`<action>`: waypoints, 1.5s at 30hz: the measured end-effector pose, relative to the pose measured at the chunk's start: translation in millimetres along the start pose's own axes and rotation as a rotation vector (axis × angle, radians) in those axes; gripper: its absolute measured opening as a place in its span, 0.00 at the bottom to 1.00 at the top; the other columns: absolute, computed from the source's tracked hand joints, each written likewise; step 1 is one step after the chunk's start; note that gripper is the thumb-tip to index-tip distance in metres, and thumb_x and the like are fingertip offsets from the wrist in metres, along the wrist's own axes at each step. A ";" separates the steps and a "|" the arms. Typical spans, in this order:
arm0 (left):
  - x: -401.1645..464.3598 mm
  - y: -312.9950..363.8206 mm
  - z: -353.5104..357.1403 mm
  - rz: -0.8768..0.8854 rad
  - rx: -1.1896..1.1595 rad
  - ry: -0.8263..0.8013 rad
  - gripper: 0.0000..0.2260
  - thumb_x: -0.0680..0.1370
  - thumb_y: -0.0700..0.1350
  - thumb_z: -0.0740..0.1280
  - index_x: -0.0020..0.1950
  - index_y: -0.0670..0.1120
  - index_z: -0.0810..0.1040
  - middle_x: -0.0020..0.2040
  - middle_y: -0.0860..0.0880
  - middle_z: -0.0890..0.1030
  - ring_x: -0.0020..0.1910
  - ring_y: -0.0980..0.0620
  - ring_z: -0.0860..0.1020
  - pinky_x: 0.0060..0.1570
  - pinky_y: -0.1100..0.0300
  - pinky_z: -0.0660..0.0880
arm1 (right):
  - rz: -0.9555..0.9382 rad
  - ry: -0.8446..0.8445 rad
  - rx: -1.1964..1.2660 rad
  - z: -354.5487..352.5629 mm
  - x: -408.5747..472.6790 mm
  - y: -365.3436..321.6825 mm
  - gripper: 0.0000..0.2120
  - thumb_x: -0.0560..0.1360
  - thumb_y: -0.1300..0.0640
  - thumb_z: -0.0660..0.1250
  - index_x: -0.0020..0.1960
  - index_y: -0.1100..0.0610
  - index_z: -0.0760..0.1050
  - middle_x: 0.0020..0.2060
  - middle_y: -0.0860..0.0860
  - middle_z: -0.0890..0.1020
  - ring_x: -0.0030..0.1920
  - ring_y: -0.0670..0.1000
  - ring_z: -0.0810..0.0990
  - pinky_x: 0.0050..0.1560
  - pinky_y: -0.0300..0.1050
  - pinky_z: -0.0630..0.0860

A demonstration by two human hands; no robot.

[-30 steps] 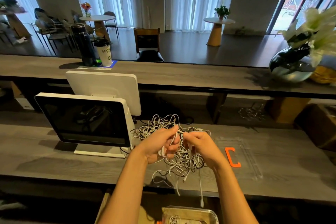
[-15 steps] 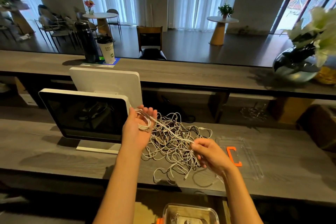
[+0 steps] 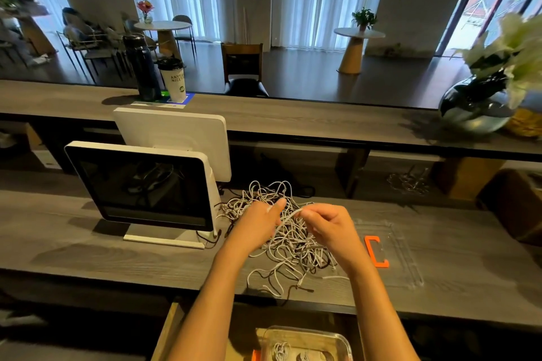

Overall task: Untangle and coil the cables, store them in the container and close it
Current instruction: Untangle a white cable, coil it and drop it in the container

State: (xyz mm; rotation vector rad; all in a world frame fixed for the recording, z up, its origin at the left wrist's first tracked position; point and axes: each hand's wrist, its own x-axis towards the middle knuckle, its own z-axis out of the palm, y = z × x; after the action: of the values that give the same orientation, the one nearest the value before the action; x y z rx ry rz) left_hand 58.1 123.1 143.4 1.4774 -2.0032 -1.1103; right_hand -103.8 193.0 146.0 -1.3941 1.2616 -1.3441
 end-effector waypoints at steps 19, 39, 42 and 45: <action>-8.1 -1.1 11.2 -0.157 -0.660 -0.075 0.20 0.86 0.50 0.56 0.51 0.36 0.80 0.38 0.39 0.84 0.35 0.45 0.84 0.35 0.58 0.82 | 0.274 0.050 0.012 -1.1 1.0 20.7 0.03 0.74 0.62 0.73 0.46 0.62 0.82 0.30 0.57 0.72 0.24 0.47 0.65 0.24 0.39 0.61; 9.4 -29.6 -8.4 -0.033 -0.219 0.469 0.21 0.84 0.53 0.59 0.42 0.37 0.78 0.33 0.42 0.77 0.32 0.46 0.74 0.34 0.54 0.68 | 0.141 -0.319 0.016 -12.3 -4.6 15.2 0.06 0.76 0.66 0.69 0.46 0.56 0.78 0.29 0.49 0.69 0.27 0.46 0.66 0.27 0.37 0.65; 9.4 -23.6 3.5 -0.042 0.047 0.172 0.31 0.81 0.63 0.57 0.39 0.36 0.76 0.34 0.39 0.80 0.33 0.44 0.78 0.38 0.53 0.71 | 0.074 -0.226 0.078 -9.6 0.8 8.2 0.03 0.77 0.66 0.68 0.47 0.60 0.76 0.29 0.51 0.70 0.27 0.47 0.69 0.28 0.39 0.70; -6.8 -11.2 10.0 -0.072 -0.104 -0.255 0.36 0.74 0.72 0.46 0.37 0.43 0.77 0.28 0.50 0.76 0.24 0.55 0.72 0.31 0.60 0.69 | 0.061 -0.090 0.093 -7.8 5.2 9.5 0.03 0.78 0.65 0.67 0.47 0.60 0.74 0.29 0.51 0.70 0.23 0.48 0.71 0.24 0.39 0.68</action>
State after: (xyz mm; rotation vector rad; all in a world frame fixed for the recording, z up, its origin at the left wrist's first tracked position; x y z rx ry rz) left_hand 60.0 131.6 129.4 1.4250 -2.0338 -1.4757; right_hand -113.0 186.9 138.5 -1.3265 1.1585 -1.2687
